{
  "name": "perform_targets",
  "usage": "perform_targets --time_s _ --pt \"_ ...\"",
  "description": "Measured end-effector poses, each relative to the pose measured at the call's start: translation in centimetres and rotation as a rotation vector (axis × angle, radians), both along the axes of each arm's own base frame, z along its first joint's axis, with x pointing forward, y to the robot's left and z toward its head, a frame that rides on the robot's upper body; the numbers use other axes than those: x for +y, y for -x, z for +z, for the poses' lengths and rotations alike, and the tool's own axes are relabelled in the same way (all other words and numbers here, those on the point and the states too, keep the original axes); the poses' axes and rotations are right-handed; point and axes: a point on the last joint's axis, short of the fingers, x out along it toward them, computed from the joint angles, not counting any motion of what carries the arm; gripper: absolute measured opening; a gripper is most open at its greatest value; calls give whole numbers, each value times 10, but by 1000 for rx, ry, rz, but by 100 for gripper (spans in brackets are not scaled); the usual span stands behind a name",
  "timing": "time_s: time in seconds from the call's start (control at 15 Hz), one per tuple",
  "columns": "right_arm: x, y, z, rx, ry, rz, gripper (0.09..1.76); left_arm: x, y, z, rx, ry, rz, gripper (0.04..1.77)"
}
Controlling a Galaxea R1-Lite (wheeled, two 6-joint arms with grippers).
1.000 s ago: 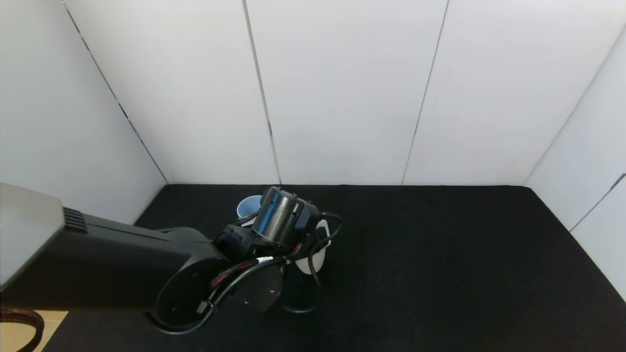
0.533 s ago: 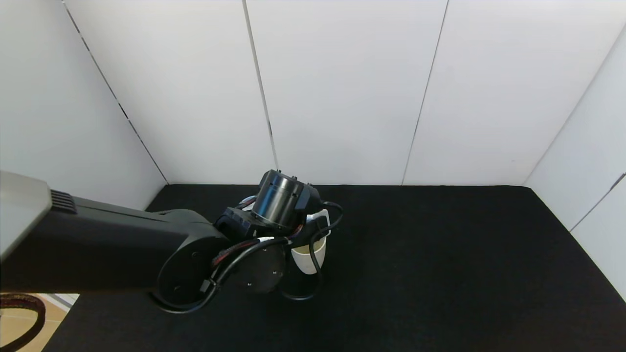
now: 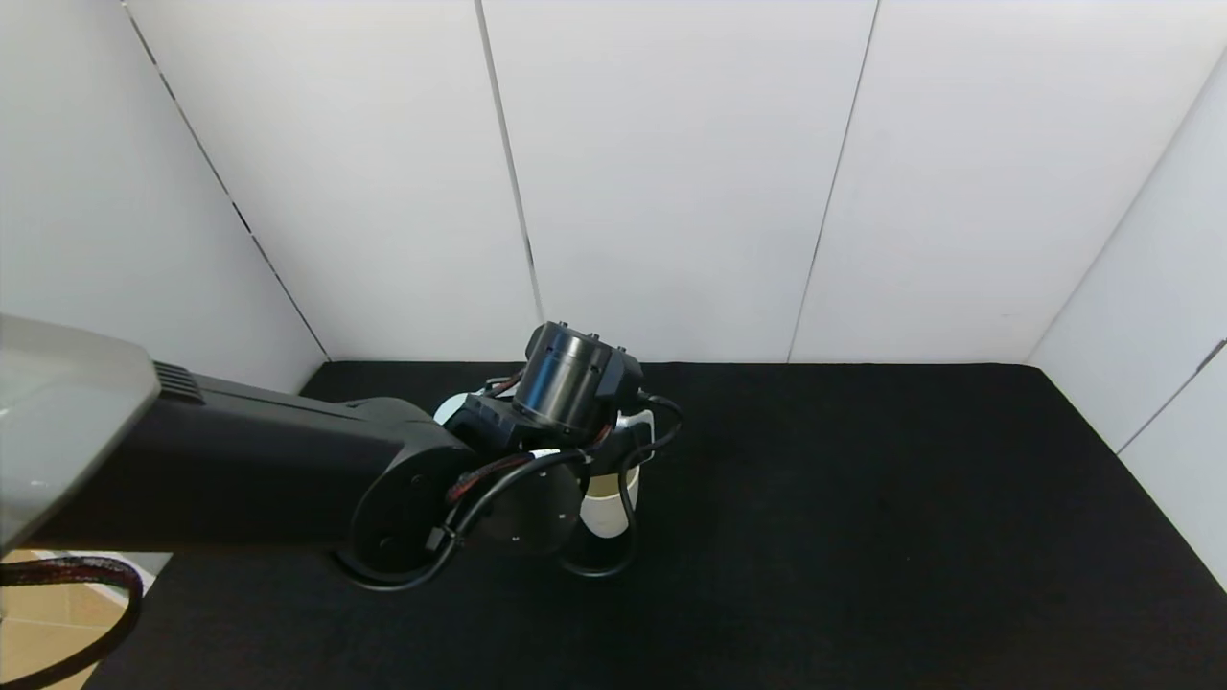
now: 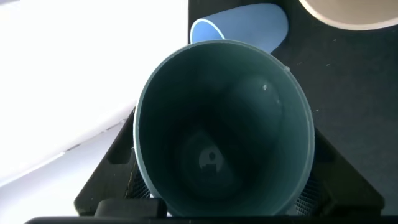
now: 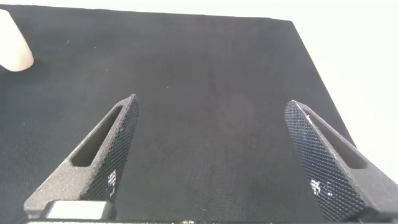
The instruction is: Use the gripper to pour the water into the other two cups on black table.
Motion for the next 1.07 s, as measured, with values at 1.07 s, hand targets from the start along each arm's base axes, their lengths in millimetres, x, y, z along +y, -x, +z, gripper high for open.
perform_targets --time_s 1.07 --pt "0 0 0 0 0 0 171 -20 -12 -3 12 -198 -25 119"
